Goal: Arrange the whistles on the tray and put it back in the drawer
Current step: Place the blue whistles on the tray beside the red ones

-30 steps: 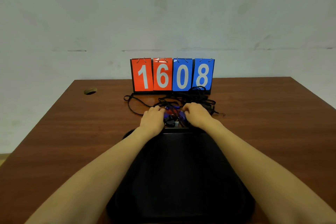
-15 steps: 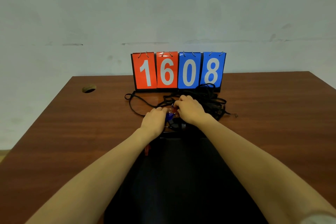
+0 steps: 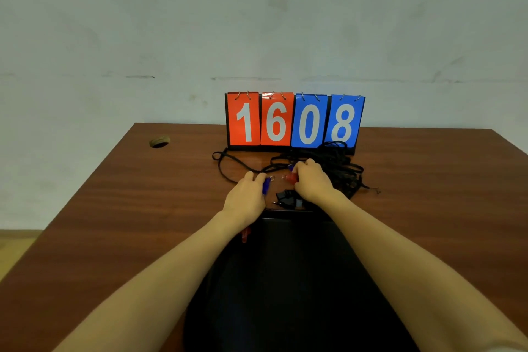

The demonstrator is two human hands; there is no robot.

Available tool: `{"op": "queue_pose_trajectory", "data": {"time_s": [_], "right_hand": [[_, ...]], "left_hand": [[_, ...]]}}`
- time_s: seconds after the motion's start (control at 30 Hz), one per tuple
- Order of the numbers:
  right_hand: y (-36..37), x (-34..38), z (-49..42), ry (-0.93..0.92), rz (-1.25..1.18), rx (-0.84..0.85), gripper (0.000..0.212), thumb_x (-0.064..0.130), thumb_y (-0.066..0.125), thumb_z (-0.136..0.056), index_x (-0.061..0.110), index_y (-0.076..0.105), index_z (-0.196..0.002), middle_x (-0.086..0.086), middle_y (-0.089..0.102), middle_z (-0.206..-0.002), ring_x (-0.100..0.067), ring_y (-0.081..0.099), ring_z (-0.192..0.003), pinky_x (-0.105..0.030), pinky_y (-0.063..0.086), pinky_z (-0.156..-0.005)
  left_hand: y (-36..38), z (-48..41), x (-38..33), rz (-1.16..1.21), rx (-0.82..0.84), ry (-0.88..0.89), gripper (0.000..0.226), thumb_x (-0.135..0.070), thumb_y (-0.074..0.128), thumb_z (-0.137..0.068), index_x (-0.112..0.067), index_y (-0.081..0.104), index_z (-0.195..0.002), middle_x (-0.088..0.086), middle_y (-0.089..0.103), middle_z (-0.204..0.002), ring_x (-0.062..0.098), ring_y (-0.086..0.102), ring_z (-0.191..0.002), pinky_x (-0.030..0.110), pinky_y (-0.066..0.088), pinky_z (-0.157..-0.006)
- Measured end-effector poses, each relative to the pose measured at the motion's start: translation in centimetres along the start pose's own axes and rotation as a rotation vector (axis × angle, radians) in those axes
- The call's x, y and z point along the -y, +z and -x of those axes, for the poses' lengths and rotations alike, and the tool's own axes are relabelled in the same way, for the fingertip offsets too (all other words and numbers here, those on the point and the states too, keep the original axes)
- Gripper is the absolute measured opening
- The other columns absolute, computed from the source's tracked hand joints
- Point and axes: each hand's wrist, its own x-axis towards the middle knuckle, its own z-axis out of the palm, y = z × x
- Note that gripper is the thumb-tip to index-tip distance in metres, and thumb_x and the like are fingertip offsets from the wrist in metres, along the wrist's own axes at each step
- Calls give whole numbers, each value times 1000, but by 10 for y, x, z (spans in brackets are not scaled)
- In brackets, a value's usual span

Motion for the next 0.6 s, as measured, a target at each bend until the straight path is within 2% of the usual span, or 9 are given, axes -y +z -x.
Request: {"op": "queue_pose_trajectory", "data": {"time_s": [0.07,0.2,0.27,0.33,0.47,0.53,0.6], "right_hand": [[-5,1,8,8,-143,-99,27,15,63,-87,20,57,-112,-7,39,-130,-27,37,-125,-37,40,-100],[-20,8,33,32,-391,-234,22,22,69,-84,28,63,-104,-1,22,-153,-27,9,-144,-48,17,-114],[-28,11,46,32,-492,-305,23,23,71,-82,29,64,-103,0,22,-154,-26,7,-145,-51,14,-116],[-35,14,58,12,-611,-356,26,22,73,-81,26,65,-105,0,27,-152,-24,10,-144,-49,18,-116],[-51,18,80,-2,-856,-446,33,20,71,-83,19,62,-114,-1,41,-136,-18,27,-133,-28,31,-103],[-57,17,89,-8,-940,-455,33,18,68,-85,16,59,-117,1,48,-124,-16,41,-123,-31,41,-100],[-59,19,97,25,-971,-347,36,17,65,-88,14,55,-123,2,55,-115,-15,52,-113,-30,48,-94]], "left_hand": [[-4,7,-1,1,-10,5,48,-10,47,-92,-15,37,-138,12,45,-124,31,52,-110,39,49,-82],[-11,20,-6,5,-25,-10,47,-10,48,-91,-16,38,-137,11,46,-123,30,52,-110,40,50,-83],[-15,28,-11,30,-40,-17,45,-10,49,-91,-14,39,-135,10,47,-124,29,52,-111,39,51,-84],[-19,36,-15,61,-56,-24,44,-11,51,-91,-13,40,-133,10,48,-125,28,53,-111,37,50,-85],[-26,53,-20,130,-100,-30,41,-10,58,-88,-11,42,-127,9,50,-124,23,55,-109,31,51,-84],[-29,62,-22,148,-125,-25,41,-10,59,-88,-11,43,-125,8,51,-123,21,56,-108,28,49,-82],[-31,72,-24,156,-144,-17,39,-11,59,-88,-11,44,-124,8,52,-121,21,56,-106,27,48,-80]]}}
